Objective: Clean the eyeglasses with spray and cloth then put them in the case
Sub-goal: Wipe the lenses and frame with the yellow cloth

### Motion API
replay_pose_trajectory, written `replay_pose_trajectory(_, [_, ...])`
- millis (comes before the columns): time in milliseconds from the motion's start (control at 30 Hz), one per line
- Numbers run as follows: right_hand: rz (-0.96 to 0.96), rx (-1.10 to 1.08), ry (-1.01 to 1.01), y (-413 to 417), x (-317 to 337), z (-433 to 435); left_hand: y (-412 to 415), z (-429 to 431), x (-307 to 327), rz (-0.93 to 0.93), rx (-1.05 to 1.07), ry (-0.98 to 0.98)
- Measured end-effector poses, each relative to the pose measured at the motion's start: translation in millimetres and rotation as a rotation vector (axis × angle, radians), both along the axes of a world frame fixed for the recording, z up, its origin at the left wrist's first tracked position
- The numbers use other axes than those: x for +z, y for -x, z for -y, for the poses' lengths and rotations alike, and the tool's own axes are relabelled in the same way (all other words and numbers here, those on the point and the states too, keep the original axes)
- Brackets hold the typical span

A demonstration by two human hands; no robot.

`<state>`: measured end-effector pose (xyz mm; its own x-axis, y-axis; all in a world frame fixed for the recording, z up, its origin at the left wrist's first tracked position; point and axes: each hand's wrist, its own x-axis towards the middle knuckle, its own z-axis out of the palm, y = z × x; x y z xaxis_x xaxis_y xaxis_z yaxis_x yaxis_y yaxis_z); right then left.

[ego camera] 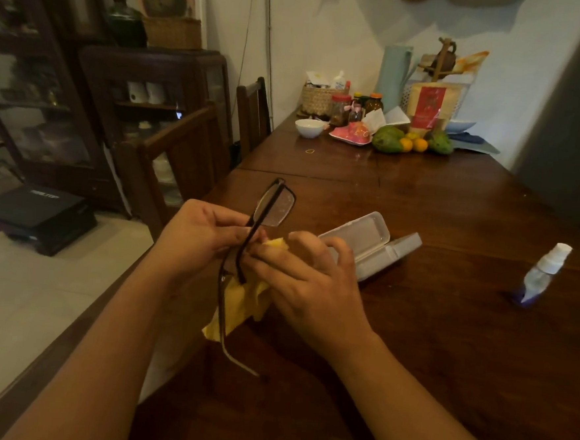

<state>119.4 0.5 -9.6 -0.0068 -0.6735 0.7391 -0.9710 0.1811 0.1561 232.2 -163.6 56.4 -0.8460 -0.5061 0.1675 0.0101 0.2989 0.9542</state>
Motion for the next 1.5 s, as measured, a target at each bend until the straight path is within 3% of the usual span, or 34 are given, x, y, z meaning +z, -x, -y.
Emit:
replay_pose_trajectory(67, [0.044,0.026,0.078,7,-1,-2,-1,-2,1,0.001,-0.009,0.113])
replay_pose_trajectory(267, [0.371,0.096,0.231,33,-2,-13,-3,1,1,0.103,0.279,0.571])
replay_pose_trajectory(367, [0.470,0.212,0.276,31,2,-15,-3,8,0,0.168,0.308,0.646])
replay_pose_trajectory(567, [0.401,0.484,0.188,6,8,-6,1,7,-3,0.237,0.325,0.678])
replay_pose_trajectory(767, [0.401,0.382,-0.168,-3,11,-2,4,7,-6,0.274,0.207,0.487])
replay_pose_trajectory(933, [0.414,0.240,-0.225,11,16,-14,-2,15,-3,0.271,0.101,0.229])
replay_pose_trajectory(1067, [0.398,0.029,-0.158,12,19,-15,-3,20,-2,0.217,0.018,-0.084])
replay_pose_trajectory(1200, [0.392,-0.101,0.024,0,20,-9,0,21,-10,0.172,0.020,-0.186])
replay_pose_trajectory(1433, [0.449,0.136,0.207,-14,20,-2,6,14,-14,0.154,-0.006,-0.237])
replay_pose_trajectory(1500, [0.606,0.223,0.230,-19,18,2,8,11,-14,0.150,0.011,-0.225])
